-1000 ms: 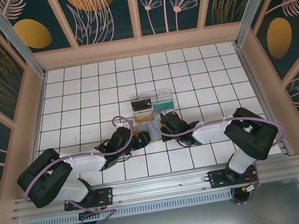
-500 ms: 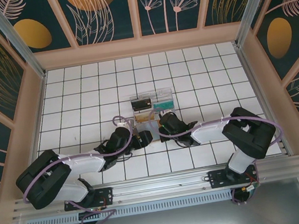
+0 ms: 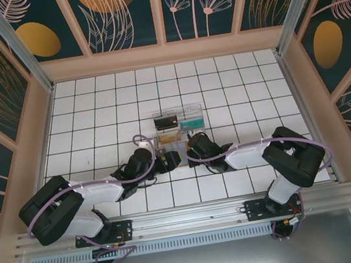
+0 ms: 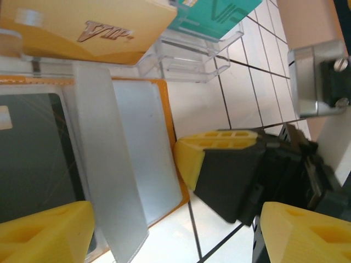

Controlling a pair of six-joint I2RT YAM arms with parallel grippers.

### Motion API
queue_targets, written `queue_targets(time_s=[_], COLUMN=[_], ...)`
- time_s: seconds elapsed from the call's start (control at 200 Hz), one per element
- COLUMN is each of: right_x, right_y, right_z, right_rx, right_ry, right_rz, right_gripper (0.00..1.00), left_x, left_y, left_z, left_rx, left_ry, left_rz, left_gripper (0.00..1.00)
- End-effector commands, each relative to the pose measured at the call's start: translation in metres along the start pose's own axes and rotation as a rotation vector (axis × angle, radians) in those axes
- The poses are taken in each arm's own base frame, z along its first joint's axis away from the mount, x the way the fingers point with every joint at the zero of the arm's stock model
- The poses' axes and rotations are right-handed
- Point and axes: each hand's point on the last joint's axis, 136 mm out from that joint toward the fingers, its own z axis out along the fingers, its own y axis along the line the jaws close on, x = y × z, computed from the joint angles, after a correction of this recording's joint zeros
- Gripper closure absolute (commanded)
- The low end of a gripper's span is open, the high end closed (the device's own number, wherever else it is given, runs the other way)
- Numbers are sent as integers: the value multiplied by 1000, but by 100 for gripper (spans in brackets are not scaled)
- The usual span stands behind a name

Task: Take the credit cards out of the card holder

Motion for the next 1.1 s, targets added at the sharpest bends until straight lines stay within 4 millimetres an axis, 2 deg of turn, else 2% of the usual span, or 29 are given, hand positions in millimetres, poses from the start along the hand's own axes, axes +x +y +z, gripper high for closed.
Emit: queue_targets(time_s=[0.0, 0.23, 0.375, 0.47, 0.601, 0.781, 0.896, 1.096], right_x=[14, -6, -11, -12, -15, -27, -32, -35], right_y=[-9, -9, -9, -7, 1, 25, 44, 65], right_z=[-10, -38, -47, -49, -51, -52, -49, -34], right_rx=[26, -1, -13, -24, -61, -152, -227, -274], right_ry=[25, -87, -109, -113, -112, -112, -91, -55], right_rz=[7, 49, 64, 75, 81, 106, 117, 141], right_gripper=[99, 97, 95, 94, 94, 90, 87, 86], left_x=[-11, 2, 9, 7, -2, -14, -17, -11], left_y=[-29, -41, -43, -37, -25, 6, 35, 58], left_z=[8, 31, 39, 34, 18, -12, -28, -28], left_rx=[86, 102, 108, 89, 19, -112, -184, -241], left_ry=[-16, 39, 65, 41, -14, -95, -123, -99], left_rz=[2, 8, 3, -5, 21, 35, 14, 36], left_gripper=[21, 20, 21, 23, 26, 45, 60, 92])
